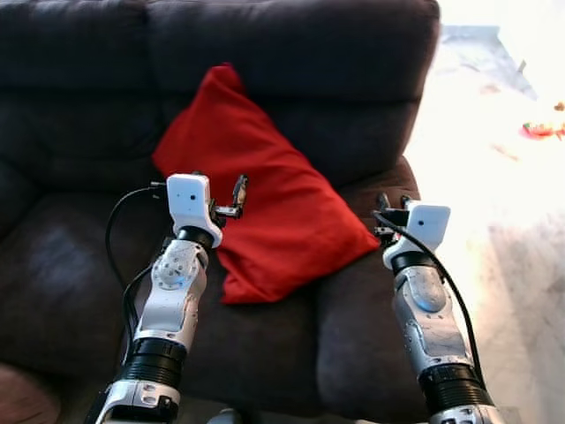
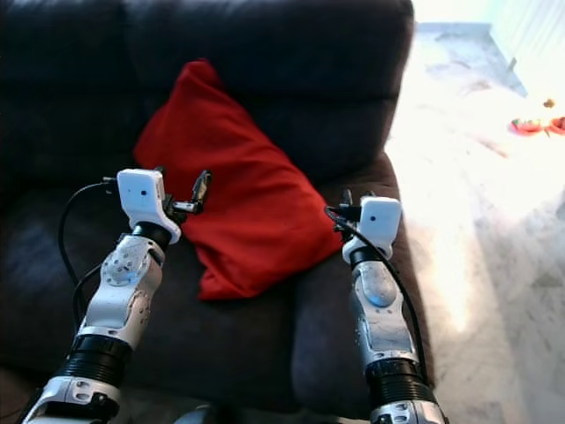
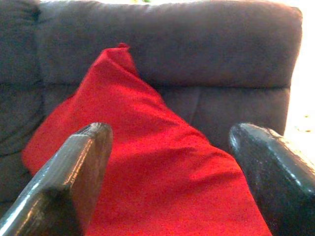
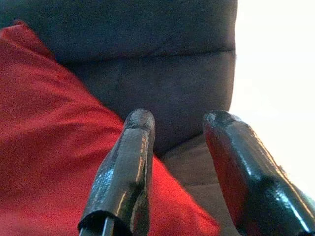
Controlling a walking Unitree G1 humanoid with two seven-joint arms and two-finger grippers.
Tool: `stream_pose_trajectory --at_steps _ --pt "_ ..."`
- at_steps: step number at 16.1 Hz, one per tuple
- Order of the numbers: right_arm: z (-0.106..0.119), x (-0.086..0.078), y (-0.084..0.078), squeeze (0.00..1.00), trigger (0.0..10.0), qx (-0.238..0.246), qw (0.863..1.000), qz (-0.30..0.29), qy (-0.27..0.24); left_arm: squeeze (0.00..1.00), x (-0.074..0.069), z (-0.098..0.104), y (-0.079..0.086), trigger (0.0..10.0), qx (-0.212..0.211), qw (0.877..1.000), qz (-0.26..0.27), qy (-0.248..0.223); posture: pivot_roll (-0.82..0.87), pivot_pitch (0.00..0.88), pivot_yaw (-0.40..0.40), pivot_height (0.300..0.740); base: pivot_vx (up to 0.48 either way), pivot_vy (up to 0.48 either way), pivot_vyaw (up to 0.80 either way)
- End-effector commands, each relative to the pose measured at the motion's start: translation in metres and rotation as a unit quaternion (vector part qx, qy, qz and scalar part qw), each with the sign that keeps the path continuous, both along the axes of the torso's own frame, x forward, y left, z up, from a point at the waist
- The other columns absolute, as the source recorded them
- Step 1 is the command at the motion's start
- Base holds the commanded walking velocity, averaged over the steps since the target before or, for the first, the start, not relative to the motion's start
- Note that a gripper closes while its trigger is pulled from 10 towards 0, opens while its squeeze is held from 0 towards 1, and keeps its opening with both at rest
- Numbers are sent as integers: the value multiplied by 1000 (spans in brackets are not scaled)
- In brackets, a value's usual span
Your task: Move the pillow to the sofa from floor
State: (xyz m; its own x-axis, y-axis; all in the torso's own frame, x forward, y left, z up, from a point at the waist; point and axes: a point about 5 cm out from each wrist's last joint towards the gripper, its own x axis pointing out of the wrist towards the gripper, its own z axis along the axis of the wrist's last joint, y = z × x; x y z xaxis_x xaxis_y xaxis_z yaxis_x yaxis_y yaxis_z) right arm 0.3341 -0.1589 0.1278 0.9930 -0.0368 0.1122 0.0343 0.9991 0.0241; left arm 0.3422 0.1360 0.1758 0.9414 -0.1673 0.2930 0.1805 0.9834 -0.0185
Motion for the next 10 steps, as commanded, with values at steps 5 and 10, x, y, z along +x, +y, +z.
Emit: stream_pose_trajectory --at_steps 5,10 --pt "-2 0 5 0 10000 1 1000 3 8 0 -2 2 5 10000 3 1000 3 -6 49 148 36 739 0 346 -446" --pt "-3 1 5 0 10000 0 1000 2 9 0 -2 3 3 10000 11 1000 1 -9 49 145 38 739 0 0 0"
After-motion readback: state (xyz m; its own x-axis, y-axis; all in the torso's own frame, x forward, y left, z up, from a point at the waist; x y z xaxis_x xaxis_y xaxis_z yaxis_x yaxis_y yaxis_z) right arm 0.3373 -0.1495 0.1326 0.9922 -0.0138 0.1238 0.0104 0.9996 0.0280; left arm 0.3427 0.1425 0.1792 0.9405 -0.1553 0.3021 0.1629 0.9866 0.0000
